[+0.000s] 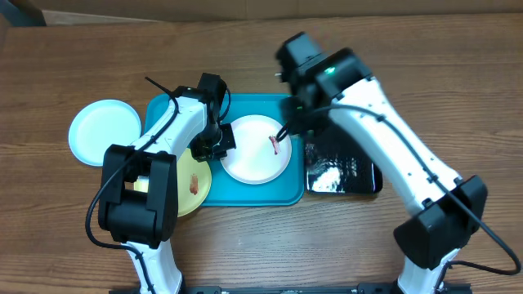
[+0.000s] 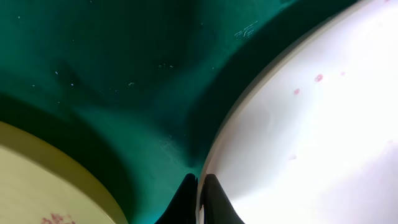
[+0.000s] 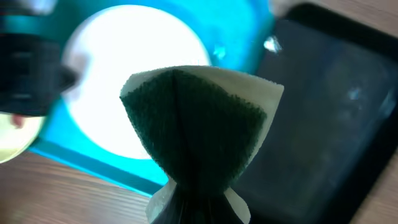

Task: Clean dirty plates on tray and stack at the side
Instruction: 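Carry the sponge left and wipe the white plate, right gripper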

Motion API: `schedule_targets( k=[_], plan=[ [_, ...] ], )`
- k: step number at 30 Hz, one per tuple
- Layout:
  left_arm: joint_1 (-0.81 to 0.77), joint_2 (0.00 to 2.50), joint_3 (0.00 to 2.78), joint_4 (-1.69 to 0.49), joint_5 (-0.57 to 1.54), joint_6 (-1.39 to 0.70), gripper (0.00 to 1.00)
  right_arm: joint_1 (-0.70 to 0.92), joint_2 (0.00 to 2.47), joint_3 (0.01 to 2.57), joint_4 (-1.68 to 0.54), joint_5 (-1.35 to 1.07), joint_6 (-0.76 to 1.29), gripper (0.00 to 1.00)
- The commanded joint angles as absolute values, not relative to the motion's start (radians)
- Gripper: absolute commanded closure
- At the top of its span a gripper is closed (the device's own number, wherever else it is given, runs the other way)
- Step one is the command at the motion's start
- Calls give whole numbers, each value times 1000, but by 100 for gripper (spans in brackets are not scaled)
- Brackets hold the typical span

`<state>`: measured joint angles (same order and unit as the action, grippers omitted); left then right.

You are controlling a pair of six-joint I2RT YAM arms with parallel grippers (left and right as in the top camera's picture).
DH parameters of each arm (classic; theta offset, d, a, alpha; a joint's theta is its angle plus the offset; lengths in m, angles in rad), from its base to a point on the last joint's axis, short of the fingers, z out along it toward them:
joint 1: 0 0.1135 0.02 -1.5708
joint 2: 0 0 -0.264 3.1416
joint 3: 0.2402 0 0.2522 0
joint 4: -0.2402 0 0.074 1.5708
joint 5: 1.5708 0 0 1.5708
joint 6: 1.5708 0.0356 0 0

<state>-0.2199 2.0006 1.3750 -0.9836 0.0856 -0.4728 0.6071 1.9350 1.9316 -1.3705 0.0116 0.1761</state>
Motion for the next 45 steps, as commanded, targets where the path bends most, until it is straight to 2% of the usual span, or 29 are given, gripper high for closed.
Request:
schedule_targets(
  k=[1, 14, 41, 45],
  plan=[
    [-208, 1987, 1390, -987, 72, -494, 96, 673, 1950, 1936, -1329, 4, 176, 96],
    [-208, 1987, 1390, -997, 72, -494, 96, 705, 2138, 1935, -1264, 188, 182, 96],
    [-208, 1987, 1390, -997, 71, -494, 96, 694, 2286, 1863, -1180, 194, 186, 96],
    [-208, 1987, 1390, -997, 71, -494, 96, 694, 2286, 1843, -1163, 195, 186, 91]
  ],
)
